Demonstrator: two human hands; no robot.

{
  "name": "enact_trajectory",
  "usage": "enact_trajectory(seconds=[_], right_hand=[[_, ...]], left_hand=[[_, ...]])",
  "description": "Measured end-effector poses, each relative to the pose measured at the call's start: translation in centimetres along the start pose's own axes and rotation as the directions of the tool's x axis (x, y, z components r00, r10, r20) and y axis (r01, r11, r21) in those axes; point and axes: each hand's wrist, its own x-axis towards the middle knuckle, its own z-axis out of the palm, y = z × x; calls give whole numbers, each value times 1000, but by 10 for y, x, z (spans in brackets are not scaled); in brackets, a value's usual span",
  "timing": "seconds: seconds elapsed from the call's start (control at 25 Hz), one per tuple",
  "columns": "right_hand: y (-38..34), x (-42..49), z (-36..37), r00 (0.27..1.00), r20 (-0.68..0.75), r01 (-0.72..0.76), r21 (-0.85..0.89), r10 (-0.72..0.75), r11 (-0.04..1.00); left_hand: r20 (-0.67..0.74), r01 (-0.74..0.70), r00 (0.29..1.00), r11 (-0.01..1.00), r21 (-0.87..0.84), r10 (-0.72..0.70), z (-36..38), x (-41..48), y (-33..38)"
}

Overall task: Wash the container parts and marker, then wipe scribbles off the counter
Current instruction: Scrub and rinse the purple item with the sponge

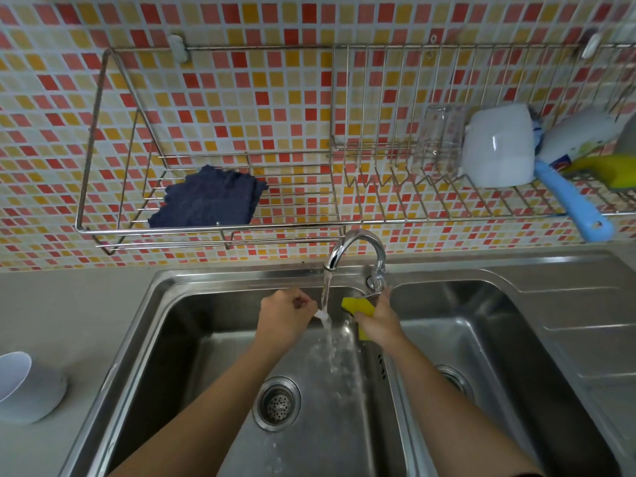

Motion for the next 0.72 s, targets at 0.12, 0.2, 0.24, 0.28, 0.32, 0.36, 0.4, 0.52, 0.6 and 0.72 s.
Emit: enact_trajectory(seconds=[0.12, 0.2, 0.24, 0.28, 0.32, 0.36, 0.4, 0.52, 0.6, 0.72], right_hand=[[10, -3, -7, 999, -47, 1, 75, 2, 997], [10, -7, -4, 1000, -17, -7, 79, 8, 997], [8, -8, -1, 999, 33, -1, 34, 0, 999], [6, -6, 2, 996, 88, 25, -17, -23, 1000], [4, -4, 4, 988, 148, 54, -84, -41, 995], [3, -1, 6, 980, 195, 79, -143, -50, 987], [3, 2, 7, 974, 220, 92, -197, -48, 976], [10, 0, 7, 964, 240, 145, -97, -118, 985], [17, -5, 6, 965, 136, 219, 64, -226, 974], [11, -5, -9, 966, -58, 254, 25, -252, 967]], left_hand=[[5, -7, 1000, 1000, 2, 7, 2, 1, -2], [4, -13, 1000, 1000, -10, 13, 3, 1, -2], [4, -14, 1000, 1000, -9, 15, 3, 1, -2], [3, -19, 1000, 1000, -4, 19, 3, 1, -2], [1, -24, 1000, 1000, 1, 24, 2, 1, -3], [-3, -27, 1000, 1000, 4, 27, 0, 1, -5], [-13, -26, 1000, 1000, 6, 26, -2, 1, -6], [-45, -3, 999, 1000, 17, 4, -10, 2, -14], [-41, 11, 999, 1000, 22, -10, -12, 2, -20], [-16, -2, 1000, 999, 34, 3, -8, -1, -22]])
